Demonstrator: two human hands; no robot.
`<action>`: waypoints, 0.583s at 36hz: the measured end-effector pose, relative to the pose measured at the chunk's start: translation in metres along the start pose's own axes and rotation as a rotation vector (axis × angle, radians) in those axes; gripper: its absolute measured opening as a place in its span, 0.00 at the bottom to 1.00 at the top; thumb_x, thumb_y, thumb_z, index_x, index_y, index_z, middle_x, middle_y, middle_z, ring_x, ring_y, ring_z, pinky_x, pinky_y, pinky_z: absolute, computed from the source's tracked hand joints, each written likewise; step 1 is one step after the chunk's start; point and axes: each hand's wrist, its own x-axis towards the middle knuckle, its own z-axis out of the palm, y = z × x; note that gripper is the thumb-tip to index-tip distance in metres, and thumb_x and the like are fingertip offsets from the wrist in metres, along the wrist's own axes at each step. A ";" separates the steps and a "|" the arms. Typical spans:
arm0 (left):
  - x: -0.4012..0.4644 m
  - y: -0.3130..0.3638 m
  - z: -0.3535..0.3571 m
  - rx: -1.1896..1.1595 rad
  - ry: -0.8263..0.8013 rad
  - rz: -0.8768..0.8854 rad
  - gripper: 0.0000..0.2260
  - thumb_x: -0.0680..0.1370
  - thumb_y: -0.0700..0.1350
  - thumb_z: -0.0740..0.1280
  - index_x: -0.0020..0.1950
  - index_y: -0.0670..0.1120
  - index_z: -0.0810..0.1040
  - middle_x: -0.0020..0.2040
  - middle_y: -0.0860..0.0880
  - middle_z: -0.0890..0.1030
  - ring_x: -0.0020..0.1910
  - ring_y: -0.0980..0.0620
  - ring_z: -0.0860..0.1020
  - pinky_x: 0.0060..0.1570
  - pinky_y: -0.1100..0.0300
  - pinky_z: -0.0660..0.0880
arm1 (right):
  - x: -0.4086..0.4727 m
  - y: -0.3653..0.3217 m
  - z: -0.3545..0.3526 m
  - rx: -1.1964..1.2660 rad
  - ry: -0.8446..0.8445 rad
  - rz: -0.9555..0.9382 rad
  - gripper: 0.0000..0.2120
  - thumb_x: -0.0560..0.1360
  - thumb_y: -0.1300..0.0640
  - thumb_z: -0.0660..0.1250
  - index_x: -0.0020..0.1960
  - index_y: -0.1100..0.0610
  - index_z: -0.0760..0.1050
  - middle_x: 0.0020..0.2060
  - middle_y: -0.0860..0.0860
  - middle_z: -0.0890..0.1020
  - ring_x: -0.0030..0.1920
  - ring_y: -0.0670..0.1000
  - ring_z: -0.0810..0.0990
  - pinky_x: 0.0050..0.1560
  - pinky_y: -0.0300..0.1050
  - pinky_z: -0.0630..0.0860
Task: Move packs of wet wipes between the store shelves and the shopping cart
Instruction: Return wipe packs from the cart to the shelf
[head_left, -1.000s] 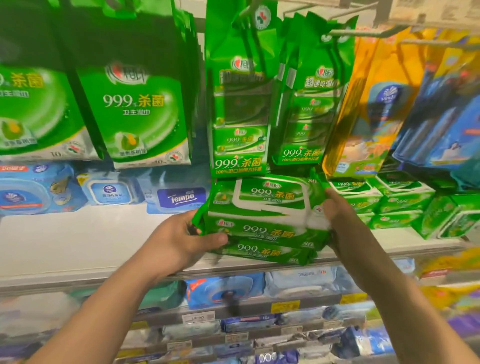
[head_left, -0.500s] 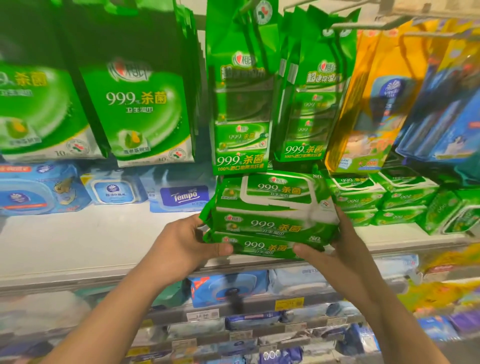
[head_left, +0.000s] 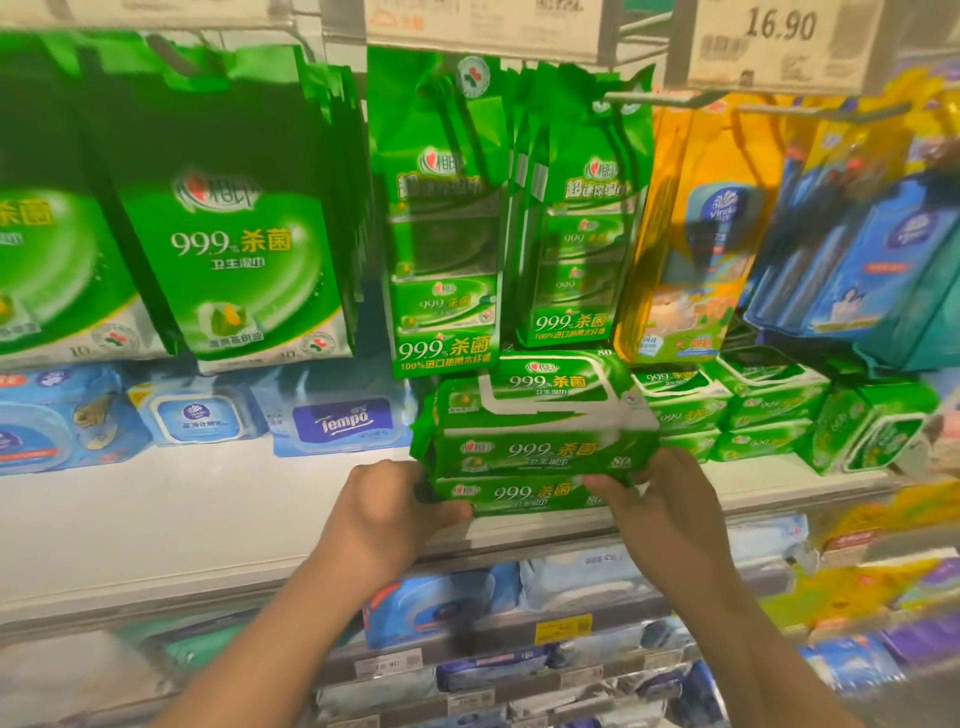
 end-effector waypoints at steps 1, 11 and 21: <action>0.001 0.003 -0.001 0.019 0.002 0.007 0.22 0.70 0.60 0.76 0.28 0.52 0.68 0.26 0.54 0.69 0.26 0.60 0.66 0.30 0.68 0.66 | 0.000 -0.002 -0.002 0.014 0.004 0.005 0.15 0.72 0.45 0.77 0.37 0.43 0.70 0.40 0.44 0.75 0.47 0.53 0.76 0.46 0.51 0.73; 0.002 -0.006 0.012 -0.147 0.092 0.051 0.12 0.67 0.56 0.80 0.39 0.52 0.81 0.33 0.54 0.77 0.31 0.61 0.74 0.32 0.70 0.69 | 0.004 0.014 -0.005 -0.019 -0.038 0.175 0.16 0.72 0.38 0.74 0.45 0.48 0.73 0.37 0.43 0.79 0.41 0.50 0.78 0.45 0.50 0.74; 0.018 0.001 0.014 -0.016 0.087 -0.014 0.19 0.69 0.63 0.75 0.40 0.46 0.83 0.30 0.50 0.78 0.33 0.53 0.76 0.30 0.60 0.65 | 0.034 0.017 0.008 -0.225 -0.054 0.137 0.19 0.76 0.34 0.66 0.42 0.49 0.79 0.33 0.45 0.80 0.40 0.55 0.80 0.40 0.46 0.74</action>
